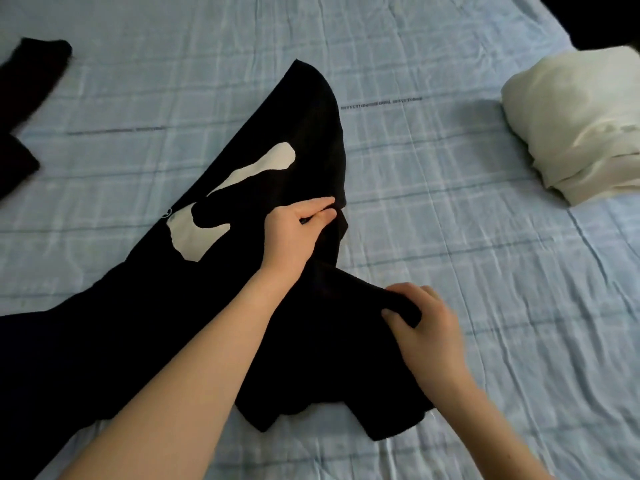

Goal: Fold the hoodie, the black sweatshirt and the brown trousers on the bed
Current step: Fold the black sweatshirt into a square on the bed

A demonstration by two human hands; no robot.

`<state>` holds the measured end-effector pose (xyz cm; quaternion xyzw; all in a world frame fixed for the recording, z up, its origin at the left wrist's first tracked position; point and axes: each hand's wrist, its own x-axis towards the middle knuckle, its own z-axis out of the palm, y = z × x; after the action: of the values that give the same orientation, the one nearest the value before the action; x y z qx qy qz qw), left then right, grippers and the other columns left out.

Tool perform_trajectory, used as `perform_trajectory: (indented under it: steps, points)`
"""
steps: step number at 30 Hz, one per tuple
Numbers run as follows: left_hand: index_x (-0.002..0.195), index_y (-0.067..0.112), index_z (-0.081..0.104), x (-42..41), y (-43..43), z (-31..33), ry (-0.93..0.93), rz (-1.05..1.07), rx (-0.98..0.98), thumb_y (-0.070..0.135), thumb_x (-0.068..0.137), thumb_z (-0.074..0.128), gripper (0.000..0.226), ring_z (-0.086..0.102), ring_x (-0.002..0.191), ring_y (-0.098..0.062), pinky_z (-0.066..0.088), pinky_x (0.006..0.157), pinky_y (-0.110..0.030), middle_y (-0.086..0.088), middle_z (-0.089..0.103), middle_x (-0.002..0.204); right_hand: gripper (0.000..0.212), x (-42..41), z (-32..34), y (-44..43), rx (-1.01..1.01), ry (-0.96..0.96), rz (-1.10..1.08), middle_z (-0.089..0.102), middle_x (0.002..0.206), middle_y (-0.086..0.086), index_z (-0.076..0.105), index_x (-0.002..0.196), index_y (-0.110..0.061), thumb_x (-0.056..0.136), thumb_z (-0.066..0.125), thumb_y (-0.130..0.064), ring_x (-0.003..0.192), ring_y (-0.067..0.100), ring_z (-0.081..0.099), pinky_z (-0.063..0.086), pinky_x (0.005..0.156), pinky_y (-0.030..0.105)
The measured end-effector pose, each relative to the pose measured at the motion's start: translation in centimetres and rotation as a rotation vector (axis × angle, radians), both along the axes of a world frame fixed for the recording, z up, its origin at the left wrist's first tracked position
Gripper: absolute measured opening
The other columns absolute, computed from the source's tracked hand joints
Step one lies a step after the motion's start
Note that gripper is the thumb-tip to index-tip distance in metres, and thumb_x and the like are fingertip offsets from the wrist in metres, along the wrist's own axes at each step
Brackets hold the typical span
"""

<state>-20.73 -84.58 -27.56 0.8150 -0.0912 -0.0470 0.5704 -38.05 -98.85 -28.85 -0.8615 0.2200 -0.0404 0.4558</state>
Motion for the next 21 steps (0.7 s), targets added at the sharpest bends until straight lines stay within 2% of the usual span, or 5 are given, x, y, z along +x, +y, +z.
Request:
perform_trajectory:
  steps: [4,8,12,16,21]
  points:
    - [0.105,0.028,0.076,-1.3,1.4,2.3,0.060,0.148,-0.302,0.020,0.088,0.071,0.019,0.065,0.108,0.000,0.047,0.092,-0.011,0.014,0.074,0.106,0.029,-4.6,3.4,-5.6,-0.371,-0.022,-0.051,0.051,0.097,-0.021,0.066,0.095,-0.040,0.079,0.071,-0.016,0.080,0.002,0.057,0.038,0.057,0.018]
    - [0.111,0.017,0.074,-4.5,2.9,-1.0,0.081,0.168,0.025,0.011,0.087,0.072,0.025,0.059,0.105,0.014,0.041,0.090,-0.002,0.007,0.071,0.114,0.027,-6.9,2.3,-6.2,-0.484,0.304,0.293,0.055,0.102,-0.013,0.073,0.109,-0.032,0.085,0.076,-0.021,0.091,0.015,0.058,0.051,0.067,0.035]
    - [0.111,0.016,0.074,-5.4,4.3,-2.3,0.121,0.181,0.010,0.009,0.087,0.071,0.026,0.058,0.107,0.015,0.041,0.090,-0.003,0.008,0.070,0.115,0.026,-4.8,2.6,-5.0,-0.139,0.474,0.479,0.061,0.101,-0.028,0.061,0.096,-0.064,0.073,0.051,-0.072,0.091,-0.008,0.060,0.046,0.073,0.015]
    - [0.110,0.021,0.074,-5.5,4.7,-0.9,0.117,0.202,-0.089,0.010,0.087,0.071,0.026,0.060,0.113,0.006,0.044,0.092,-0.007,0.012,0.071,0.113,0.021,1.5,1.8,-2.2,0.086,0.122,0.136,0.068,0.102,-0.020,0.064,0.109,-0.046,0.091,0.053,-0.048,0.087,-0.002,0.064,0.050,0.074,0.011]
    - [0.110,0.027,0.073,-6.6,5.3,0.4,0.054,0.018,-0.044,0.010,0.086,0.072,0.030,0.055,0.117,0.010,0.041,0.098,-0.008,0.030,0.067,0.106,0.021,10.6,0.2,3.8,0.730,0.146,-0.061,0.069,0.111,0.003,0.065,0.118,-0.020,0.104,0.050,-0.025,0.097,0.019,0.068,0.058,0.082,0.032]
